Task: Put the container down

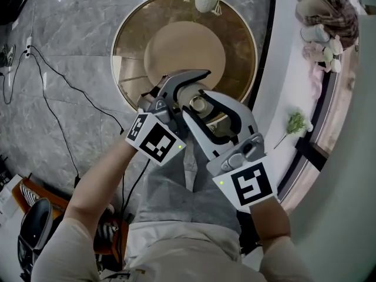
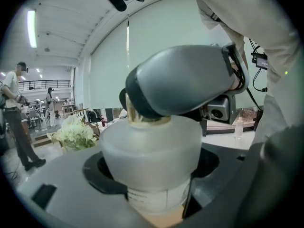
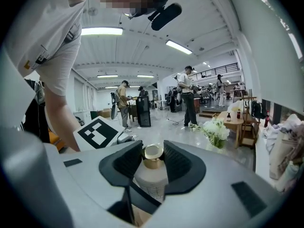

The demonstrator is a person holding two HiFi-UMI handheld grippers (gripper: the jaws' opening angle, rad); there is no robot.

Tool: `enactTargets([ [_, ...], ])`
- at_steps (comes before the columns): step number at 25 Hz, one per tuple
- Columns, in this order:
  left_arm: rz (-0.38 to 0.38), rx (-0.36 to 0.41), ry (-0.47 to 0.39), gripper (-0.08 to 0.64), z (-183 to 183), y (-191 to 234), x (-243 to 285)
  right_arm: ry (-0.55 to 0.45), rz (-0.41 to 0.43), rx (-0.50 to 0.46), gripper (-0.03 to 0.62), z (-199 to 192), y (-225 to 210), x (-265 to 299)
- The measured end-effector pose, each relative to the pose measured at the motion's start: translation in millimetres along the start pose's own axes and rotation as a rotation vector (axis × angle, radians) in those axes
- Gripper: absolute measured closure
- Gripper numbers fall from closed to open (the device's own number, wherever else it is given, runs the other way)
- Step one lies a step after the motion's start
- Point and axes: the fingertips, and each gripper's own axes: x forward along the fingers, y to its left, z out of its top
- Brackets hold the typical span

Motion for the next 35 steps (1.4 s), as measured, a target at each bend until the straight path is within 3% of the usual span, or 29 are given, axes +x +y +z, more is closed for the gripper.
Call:
enactTargets([
  [11,0.009,-0.041,0.011,0.212,-83,-11,24,0.095,0.01,0.007,0.456,-83,-10,32],
  [21,0.005,-0.09,0.023,0.212,-144,-17,35,0.122,0.026,0.019,0.456,-137,-14,61],
  [30,-0.027,-0.081,0.118,0.212,-197,-28,43,0.145,0.03,0.002,0.456,-182,-14,79],
  [35,-0.034,-0.113,0.193,0.212,-221,-37,43,0.164,0.043,-0.023,0.457,-201,-8,87],
])
